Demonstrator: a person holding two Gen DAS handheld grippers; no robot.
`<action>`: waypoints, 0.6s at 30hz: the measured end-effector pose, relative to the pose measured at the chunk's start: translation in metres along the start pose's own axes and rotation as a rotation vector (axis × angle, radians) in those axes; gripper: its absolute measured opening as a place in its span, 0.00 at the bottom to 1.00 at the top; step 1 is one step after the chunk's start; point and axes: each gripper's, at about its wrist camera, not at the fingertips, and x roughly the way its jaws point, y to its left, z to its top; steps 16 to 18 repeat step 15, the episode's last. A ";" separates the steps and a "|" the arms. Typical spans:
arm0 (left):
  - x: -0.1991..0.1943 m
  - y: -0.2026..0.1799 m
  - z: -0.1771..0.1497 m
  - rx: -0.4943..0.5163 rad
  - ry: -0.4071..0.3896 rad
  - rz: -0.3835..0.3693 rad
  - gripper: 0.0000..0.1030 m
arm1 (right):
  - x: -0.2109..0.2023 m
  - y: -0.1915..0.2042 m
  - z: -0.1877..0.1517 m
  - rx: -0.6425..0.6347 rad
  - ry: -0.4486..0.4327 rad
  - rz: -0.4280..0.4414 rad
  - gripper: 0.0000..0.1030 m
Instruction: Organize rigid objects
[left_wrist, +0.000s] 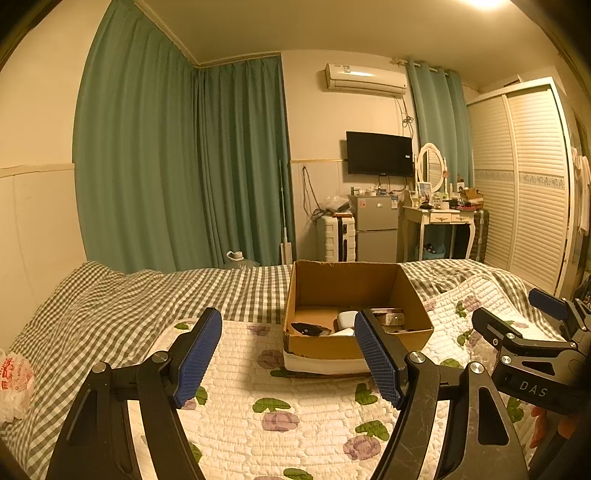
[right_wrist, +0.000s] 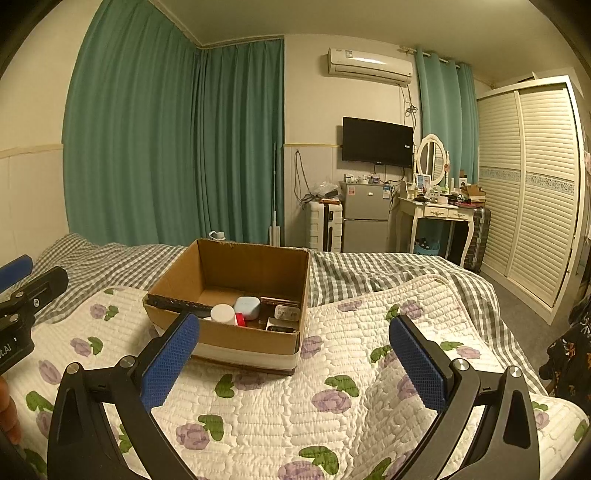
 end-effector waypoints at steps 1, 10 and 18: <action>0.000 0.000 0.000 0.000 0.000 0.001 0.75 | 0.000 0.000 0.000 0.000 0.000 0.000 1.00; 0.001 0.001 0.000 -0.002 0.001 0.004 0.75 | 0.000 0.000 0.000 0.001 -0.001 0.001 1.00; 0.001 0.001 -0.001 0.000 0.001 0.007 0.75 | 0.000 0.000 0.000 0.002 0.001 0.003 1.00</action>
